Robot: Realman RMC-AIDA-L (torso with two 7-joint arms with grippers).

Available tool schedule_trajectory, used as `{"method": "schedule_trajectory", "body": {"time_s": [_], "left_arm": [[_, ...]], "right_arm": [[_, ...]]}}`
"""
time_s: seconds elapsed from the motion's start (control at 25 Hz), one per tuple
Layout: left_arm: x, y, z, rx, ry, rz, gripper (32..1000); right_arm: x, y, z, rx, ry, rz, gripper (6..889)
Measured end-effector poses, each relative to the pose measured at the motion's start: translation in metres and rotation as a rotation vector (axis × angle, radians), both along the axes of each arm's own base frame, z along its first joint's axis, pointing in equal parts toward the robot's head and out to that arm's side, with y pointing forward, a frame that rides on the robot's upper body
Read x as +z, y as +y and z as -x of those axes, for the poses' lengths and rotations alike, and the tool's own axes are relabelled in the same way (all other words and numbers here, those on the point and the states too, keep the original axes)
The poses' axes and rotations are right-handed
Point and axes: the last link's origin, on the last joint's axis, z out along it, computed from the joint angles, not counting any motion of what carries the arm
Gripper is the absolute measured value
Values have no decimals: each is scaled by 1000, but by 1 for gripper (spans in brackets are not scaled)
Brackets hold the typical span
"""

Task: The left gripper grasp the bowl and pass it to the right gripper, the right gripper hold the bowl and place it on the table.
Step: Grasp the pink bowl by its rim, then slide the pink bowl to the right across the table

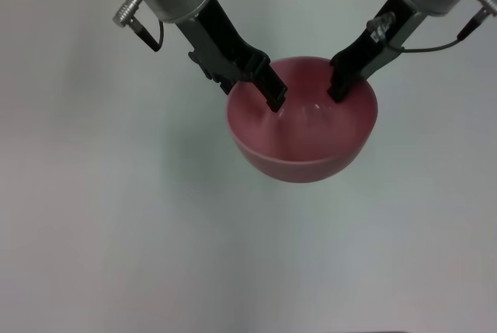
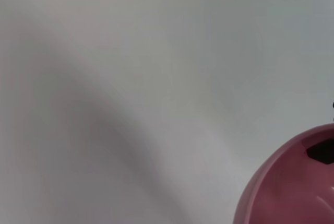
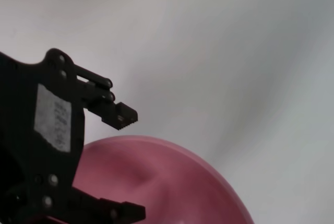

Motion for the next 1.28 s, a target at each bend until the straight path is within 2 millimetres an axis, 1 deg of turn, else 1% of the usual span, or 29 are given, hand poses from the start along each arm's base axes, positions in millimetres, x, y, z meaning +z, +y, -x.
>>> {"method": "schedule_trajectory", "body": {"time_s": [0.24,0.36,0.72,0.96,1.08,1.28], "left_arm": [[4,-1,-6,-13,-1,8,859],[6,-2,-10,-22,0,13,859],[8,-5,-12,-15,3,30,860],[15,-7,-24,-47,-6,34,861],[16,-6,-25,-51,-9,29,861],[17,-6,-25,-49,-10,28,861]], "right_arm": [[0,-1,-2,-5,0,0,30],[0,-1,-5,-11,-1,0,29],[0,-3,-9,-18,-7,2,30],[0,-5,-14,-26,-7,5,30],[0,-5,-17,-28,-7,5,29],[3,-7,-28,-48,-11,-2,29]]}}
